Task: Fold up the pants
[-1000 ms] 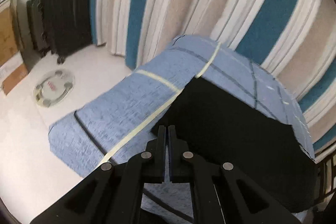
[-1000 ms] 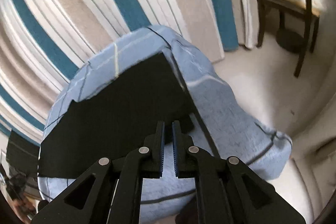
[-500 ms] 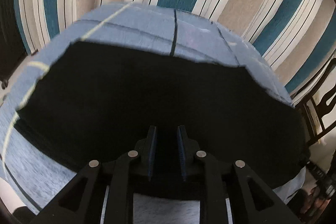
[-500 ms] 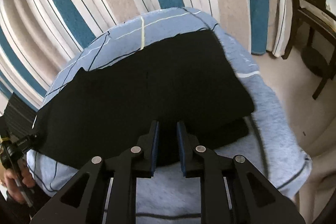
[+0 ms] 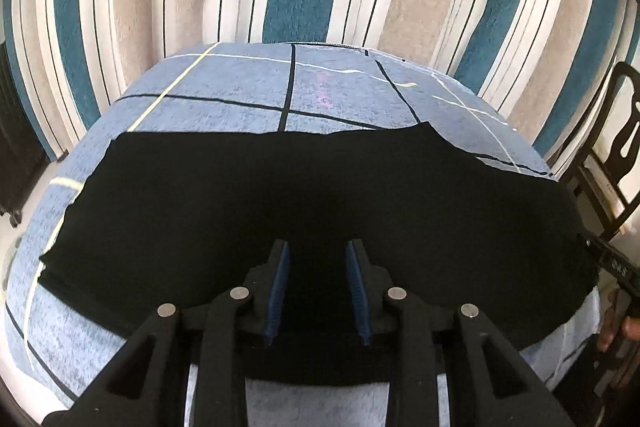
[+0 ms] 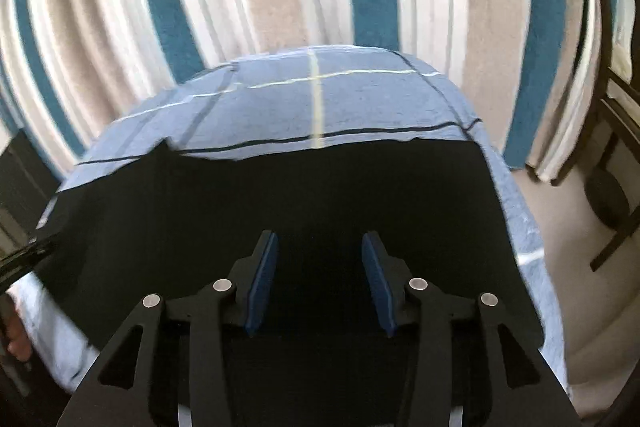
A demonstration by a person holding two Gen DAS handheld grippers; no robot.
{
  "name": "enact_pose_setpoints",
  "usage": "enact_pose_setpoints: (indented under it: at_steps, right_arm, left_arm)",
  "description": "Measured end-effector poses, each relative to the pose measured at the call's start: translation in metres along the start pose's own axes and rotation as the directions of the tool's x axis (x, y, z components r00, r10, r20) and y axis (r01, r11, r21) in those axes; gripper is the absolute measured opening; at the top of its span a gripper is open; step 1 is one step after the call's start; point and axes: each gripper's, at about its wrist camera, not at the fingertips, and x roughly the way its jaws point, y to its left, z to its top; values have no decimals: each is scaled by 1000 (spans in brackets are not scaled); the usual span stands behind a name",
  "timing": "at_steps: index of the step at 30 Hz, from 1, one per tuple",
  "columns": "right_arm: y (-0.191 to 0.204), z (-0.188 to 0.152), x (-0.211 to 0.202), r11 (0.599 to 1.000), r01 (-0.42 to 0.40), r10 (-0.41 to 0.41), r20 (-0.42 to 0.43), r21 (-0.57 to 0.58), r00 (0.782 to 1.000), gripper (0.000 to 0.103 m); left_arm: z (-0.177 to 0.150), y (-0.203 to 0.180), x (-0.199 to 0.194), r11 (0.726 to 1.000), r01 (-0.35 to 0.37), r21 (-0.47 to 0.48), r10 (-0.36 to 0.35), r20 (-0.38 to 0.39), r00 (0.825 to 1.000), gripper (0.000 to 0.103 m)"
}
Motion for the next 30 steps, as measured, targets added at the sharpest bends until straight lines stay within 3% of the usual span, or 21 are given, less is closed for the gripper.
enact_pose_setpoints:
  at_steps: [3, 5, 9, 19, 30]
  right_arm:
    - [-9, 4, 1, 999, -14, 14, 4, 34, 1000, 45]
    - [-3, 4, -4, 1000, 9, -9, 5, 10, 1000, 45]
    - [17, -1, -16, 999, -2, 2, 9, -53, 1000, 45]
    - [73, -46, -35, 980, -84, 77, -47, -182, 996, 45]
    - [82, -62, -34, 971, -25, 8, -74, -236, 997, 46]
  left_arm:
    - [1, 1, 11, 999, -37, 9, 37, -5, 999, 33]
    - [-2, 9, 23, 998, -57, -10, 56, -42, 998, 33]
    - [-5, 10, 18, 998, -57, -3, 57, -24, 998, 33]
    - [-13, 20, 0, 995, -100, -15, 100, -18, 995, 33]
    - [-37, 50, -21, 990, -115, -81, 115, -9, 993, 33]
